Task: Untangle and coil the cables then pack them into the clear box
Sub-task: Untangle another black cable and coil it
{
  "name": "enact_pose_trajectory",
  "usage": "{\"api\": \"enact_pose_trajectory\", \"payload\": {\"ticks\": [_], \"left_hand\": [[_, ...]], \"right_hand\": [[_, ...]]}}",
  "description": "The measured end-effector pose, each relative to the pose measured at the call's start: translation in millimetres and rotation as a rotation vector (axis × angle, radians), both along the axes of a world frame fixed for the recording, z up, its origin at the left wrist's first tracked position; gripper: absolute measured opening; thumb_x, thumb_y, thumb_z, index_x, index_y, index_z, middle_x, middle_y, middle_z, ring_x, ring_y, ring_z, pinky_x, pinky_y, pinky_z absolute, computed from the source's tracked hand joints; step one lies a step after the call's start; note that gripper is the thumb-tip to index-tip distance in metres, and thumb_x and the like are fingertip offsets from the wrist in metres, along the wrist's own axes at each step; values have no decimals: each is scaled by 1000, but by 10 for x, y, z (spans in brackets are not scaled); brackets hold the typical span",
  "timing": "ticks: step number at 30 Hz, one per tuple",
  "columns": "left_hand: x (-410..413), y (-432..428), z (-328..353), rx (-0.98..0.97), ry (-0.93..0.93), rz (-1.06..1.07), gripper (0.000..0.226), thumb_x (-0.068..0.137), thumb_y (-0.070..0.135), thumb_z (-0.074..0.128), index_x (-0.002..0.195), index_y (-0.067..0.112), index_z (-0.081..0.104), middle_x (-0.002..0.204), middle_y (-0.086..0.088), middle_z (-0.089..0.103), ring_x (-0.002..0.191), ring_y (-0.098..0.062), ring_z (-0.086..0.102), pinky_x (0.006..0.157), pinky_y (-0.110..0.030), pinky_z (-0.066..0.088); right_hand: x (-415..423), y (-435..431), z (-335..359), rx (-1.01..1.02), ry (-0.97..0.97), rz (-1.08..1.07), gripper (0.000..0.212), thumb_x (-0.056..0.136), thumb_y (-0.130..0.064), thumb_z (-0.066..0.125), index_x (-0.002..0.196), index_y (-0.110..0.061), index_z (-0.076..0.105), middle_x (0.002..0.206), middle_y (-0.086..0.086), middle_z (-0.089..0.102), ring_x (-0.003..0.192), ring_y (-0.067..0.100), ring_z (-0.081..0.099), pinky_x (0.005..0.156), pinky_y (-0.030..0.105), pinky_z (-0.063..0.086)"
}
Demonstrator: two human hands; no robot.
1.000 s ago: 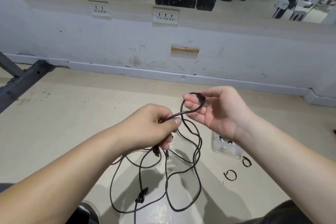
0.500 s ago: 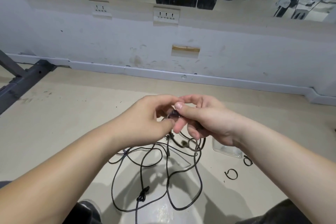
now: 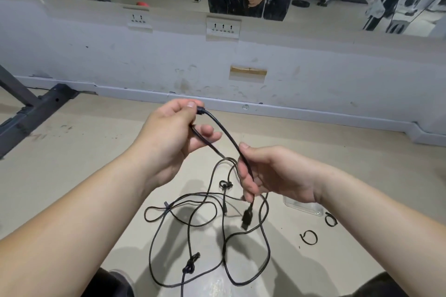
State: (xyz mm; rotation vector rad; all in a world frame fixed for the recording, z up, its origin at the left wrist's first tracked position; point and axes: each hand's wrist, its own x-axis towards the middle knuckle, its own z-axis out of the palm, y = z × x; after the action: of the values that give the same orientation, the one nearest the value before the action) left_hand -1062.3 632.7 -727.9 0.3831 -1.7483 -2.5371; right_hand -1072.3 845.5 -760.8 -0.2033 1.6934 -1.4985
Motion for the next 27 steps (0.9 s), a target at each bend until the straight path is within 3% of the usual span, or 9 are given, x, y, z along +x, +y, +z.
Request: {"api": "enact_pose_trajectory", "payload": {"ticks": [2,4,7,10,14,19,23,27], "left_hand": [[-31,-75,-26,-28,-17,35,17,108,15,51,110,11,67,80,-1,45,48,-10,49,46,-23,49],[-35,-135,-95,-290,26,21,15,106,16,54,109,16,69,78,2,51,47,-10,48,41,-21,39],[-9,-197,-203,-804,131,-30,7,101,24,64,100,25,70,76,4,63,47,-9,57,41,-17,40],[28,-194,-242,-1015,168,-150,7,96,29,69,90,32,70,76,5,70,48,-9,66,44,-18,44],[59,-102,-250,-933,199,-242,7,95,28,73,94,35,74,83,12,75,53,-14,72,48,-24,45],[106,19,-263,-756,145,-426,17,97,21,71,110,32,73,91,10,79,65,-20,77,41,-16,38],[49,58,-248,-666,128,-157,8,104,23,61,105,28,67,87,8,78,54,-22,73,37,-13,33],[-60,-77,-222,-610,100,90,9,106,27,55,104,28,64,85,9,76,48,-19,68,37,-16,31]], "right_hand": [[-10,-25,-36,45,37,-73,41,107,-42,44,78,-16,54,62,5,43,55,22,40,64,36,44],[-33,-28,-49,52,52,-218,39,106,-42,47,74,-19,50,58,1,32,50,18,24,49,28,31],[-102,14,4,-82,12,-443,39,106,-42,47,72,-21,45,55,-4,22,48,15,13,44,25,16],[-158,67,91,-262,-70,-604,40,106,-40,47,70,-22,46,52,-6,21,42,11,14,42,24,14],[-199,97,164,-368,-143,-742,40,105,-39,48,70,-21,46,52,-6,22,39,11,18,43,25,13],[-214,91,121,-263,-126,-818,38,108,-43,44,76,-23,44,53,-6,26,40,11,21,40,23,18],[-189,80,164,-315,-176,-655,35,106,-41,44,77,-20,50,56,-3,34,45,14,28,48,27,30],[-94,79,233,-261,-228,-285,31,101,-35,48,84,-13,62,62,1,43,51,16,34,54,30,37]]}}
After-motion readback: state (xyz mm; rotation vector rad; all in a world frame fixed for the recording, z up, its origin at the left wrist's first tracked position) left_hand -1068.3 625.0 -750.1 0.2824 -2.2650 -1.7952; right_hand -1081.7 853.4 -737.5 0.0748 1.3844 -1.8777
